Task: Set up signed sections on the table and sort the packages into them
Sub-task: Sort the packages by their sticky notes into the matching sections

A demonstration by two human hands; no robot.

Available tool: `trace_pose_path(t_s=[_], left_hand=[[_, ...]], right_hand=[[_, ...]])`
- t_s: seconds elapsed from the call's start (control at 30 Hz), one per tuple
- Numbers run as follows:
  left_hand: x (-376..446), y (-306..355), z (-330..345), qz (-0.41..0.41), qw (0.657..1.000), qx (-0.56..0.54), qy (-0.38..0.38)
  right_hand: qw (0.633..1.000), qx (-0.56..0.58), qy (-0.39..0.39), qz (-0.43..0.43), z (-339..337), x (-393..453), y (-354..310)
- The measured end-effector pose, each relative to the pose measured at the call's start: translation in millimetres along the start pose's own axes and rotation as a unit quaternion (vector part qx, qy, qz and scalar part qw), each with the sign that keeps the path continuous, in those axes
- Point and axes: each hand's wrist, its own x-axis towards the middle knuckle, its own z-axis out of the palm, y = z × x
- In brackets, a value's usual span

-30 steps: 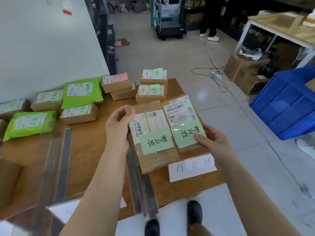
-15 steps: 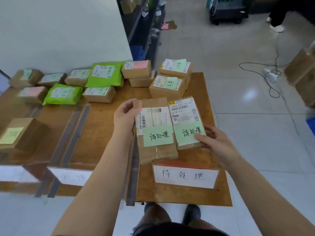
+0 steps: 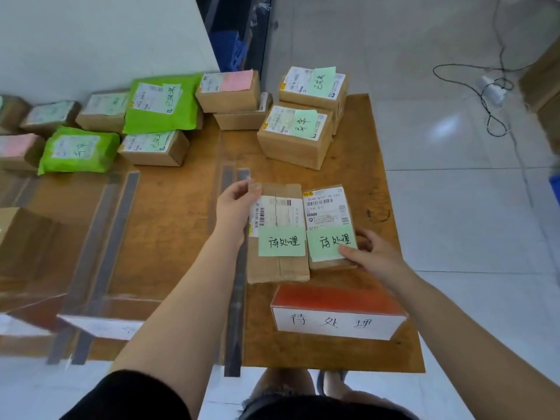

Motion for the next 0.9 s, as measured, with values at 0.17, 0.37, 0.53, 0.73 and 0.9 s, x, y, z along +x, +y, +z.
trace_pose_path(t_s=[0.17,0.37,0.53,0.73,0.9], left_hand=[[26.6,-22.9,3.9,-0.017,1.0,0.018,0.004],[37.3,-47.6,5.9,-0.034,0.995,0.071,0.054],[29.0,-54.7,4.4,0.003,0.988,0.15,0.043],[18.1,-49.5,8.5,0.104,0.914,0.392,-0.012],[24.8,-13.2,20.7,0.191,0.872,0.45,-0.004]], right_hand=[[0.998,-0.058,-0.001,0.01,8.2,9.7,6.5],[0.992,-0.126,0.003,0.003,13.4,13.4,8.9],[0.984,-0.18,0.0,-0.003,17.3,14.2,8.8],[0.968,-0.251,0.015,-0.012,17.0,18.4,-0.5],[0.954,-0.271,0.085,-0.097,4.7,33.8,-44.6]])
